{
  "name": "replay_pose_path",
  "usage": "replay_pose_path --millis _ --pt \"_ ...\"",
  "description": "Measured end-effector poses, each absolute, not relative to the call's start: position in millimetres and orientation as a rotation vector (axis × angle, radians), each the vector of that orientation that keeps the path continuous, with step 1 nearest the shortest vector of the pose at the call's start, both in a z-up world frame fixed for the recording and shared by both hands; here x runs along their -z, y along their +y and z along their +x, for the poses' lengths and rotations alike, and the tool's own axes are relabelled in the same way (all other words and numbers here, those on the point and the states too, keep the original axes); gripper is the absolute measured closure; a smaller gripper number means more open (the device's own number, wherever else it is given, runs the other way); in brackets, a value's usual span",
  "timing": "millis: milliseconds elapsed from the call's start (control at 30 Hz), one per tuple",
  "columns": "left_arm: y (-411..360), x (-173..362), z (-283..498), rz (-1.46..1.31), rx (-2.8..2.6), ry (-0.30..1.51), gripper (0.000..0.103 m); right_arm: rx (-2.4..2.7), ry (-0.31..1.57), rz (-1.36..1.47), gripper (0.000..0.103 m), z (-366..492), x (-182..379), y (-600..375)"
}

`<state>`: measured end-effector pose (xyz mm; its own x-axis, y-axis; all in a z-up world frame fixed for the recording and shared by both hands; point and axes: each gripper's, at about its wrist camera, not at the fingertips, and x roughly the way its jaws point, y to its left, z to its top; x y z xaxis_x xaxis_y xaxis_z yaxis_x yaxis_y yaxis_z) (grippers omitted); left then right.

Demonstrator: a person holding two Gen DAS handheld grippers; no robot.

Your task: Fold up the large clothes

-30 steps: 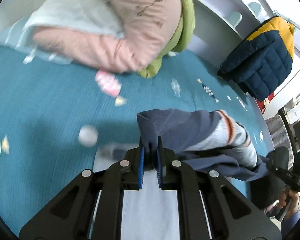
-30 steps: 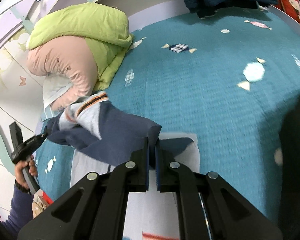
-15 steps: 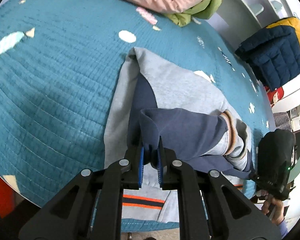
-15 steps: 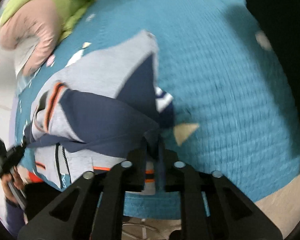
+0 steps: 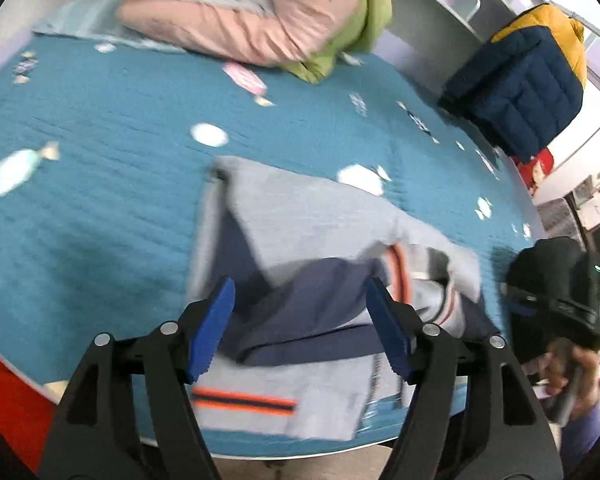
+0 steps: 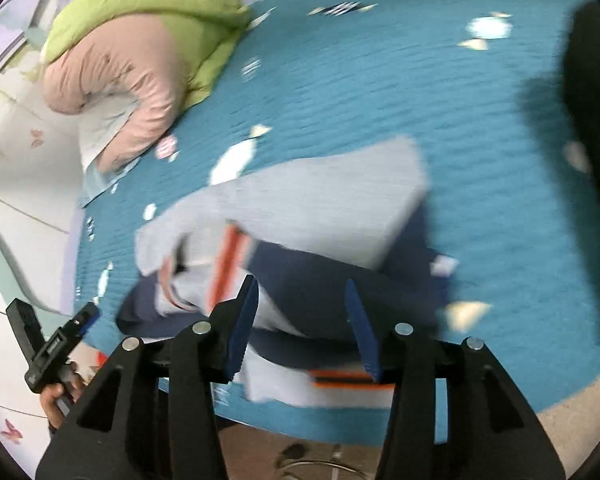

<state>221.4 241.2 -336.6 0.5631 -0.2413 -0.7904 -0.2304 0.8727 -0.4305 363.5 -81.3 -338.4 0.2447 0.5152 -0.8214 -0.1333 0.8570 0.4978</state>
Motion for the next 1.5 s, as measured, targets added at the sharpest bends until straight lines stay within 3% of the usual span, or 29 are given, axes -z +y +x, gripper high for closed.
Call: replay_pose_path --millis 300,533,733,867,1067,1167,1267,1500 --pt "206.7 388.5 284.6 -0.523 0.086 1.163 0.033 -0.4 1.422 0.39 0.059 420.0 391.9 -37.7" --pt "219.7 394.7 232.6 -0.506 0.127 1.22 0.033 -0.559 1.51 0.244 0.059 354.6 390.5 -29.6" --pt "222.9 369.7 217.2 -0.52 0.123 1.15 0.031 -0.615 1.581 0.18 0.059 292.7 385.3 -41.7" --pt "206.6 352.1 228.6 -0.486 0.129 1.097 0.031 -0.583 1.432 0.197 0.059 282.8 346.8 -55.8" --pt "179.6 349.1 273.9 -0.432 0.102 1.032 0.019 -0.452 1.2 0.362 0.059 326.2 326.5 -64.8" --pt "164.4 376.6 290.2 -0.451 0.143 1.205 0.022 -0.425 1.298 0.342 0.059 343.4 363.5 -47.3" --pt "151.4 382.7 260.2 -0.377 0.164 1.225 0.021 -0.487 1.393 0.288 0.059 318.9 387.0 -31.9" --pt "162.4 423.3 188.1 -0.407 0.134 1.296 0.021 -0.5 1.425 0.231 0.059 251.3 414.9 -28.4"
